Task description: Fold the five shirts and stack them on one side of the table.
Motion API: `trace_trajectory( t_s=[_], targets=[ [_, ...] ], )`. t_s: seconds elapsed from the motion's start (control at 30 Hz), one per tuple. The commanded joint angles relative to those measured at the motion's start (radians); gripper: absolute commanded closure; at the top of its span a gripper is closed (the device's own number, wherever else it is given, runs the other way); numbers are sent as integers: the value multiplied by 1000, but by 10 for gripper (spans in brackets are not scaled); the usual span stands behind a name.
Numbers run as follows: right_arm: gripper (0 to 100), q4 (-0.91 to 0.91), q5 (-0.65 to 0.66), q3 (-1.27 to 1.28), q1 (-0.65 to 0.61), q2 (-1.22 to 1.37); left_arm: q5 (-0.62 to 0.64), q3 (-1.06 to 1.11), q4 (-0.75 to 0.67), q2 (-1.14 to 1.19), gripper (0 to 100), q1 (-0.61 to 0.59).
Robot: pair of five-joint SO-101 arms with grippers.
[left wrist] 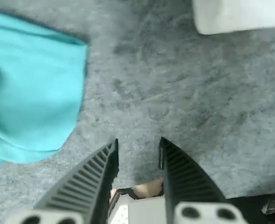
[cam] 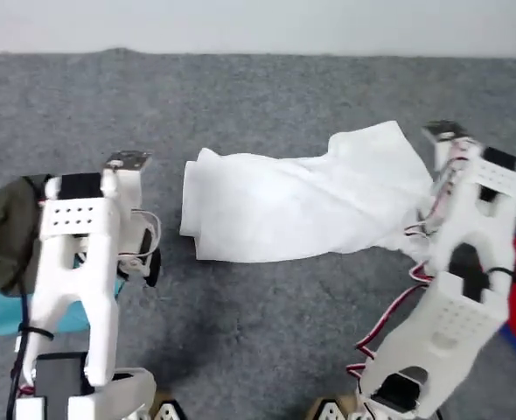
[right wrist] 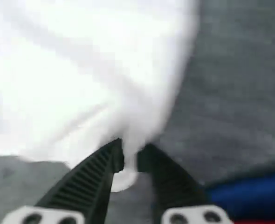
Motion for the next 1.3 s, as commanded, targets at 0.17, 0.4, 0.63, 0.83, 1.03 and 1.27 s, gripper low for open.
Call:
trace_trajectory(
  t_s=[0.17,0.4,0.63,0.83,1.03,1.27],
  targets=[
    [725,189,5,-259,-84,-19,54,-2,-178,-26,821,100],
    [725,309,5,-350,-85,-10,98,-12,-419,15,799,150],
    [725,358,9,-350,-85,-10,100,-47,-548,264,824,147],
    [725,348,9,-350,-85,-8,173,-278,-465,457,823,158],
    [725,321,9,-350,-87,30,180,-529,-288,620,823,212],
    [725,332,5,-350,-81,122,133,-704,-63,738,893,318]
  ],
)
